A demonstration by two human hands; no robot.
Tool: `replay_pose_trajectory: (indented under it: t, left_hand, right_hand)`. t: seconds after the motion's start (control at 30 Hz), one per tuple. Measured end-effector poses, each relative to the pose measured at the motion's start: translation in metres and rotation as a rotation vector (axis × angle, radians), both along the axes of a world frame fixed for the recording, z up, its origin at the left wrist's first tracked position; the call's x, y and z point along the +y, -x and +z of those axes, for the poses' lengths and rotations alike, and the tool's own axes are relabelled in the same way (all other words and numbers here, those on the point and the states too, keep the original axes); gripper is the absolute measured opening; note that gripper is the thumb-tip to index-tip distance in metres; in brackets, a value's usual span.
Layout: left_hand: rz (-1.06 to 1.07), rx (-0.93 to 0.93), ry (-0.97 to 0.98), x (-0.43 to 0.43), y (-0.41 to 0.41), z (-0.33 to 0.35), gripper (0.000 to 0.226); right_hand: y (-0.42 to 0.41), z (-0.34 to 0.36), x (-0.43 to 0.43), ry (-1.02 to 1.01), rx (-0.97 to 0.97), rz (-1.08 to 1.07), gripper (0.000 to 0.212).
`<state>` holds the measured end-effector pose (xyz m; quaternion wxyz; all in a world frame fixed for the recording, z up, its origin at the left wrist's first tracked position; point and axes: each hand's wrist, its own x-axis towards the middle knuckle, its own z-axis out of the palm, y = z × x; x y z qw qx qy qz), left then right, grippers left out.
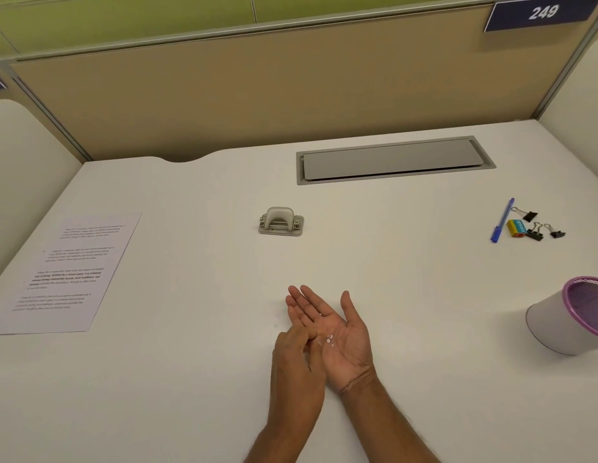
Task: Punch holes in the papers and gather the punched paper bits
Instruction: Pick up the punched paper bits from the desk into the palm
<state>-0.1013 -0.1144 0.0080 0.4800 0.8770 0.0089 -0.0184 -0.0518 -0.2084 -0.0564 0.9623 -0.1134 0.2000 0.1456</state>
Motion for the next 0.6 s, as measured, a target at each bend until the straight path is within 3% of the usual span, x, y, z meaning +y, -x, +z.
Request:
replay_pose_trajectory:
  t: [0.37, 0.47, 0.6]
  left_hand:
    - [0.074, -0.084, 0.03, 0.01, -0.003, -0.008, 0.016]
    - [0.223, -0.182, 0.004, 0.026, -0.01, -0.011, 0.019]
    - [0.332, -0.099, -0.039, 0.052, -0.025, -0.021, 0.022]
  right_hand:
    - [0.001, 0.003, -0.001, 0.01, 0.01, -0.006, 0.074]
    - [0.001, 0.002, 0.0, 0.01, 0.017, -0.014, 0.072]
    - [0.002, 0.001, -0.001, -0.003, 0.017, -0.034, 0.072]
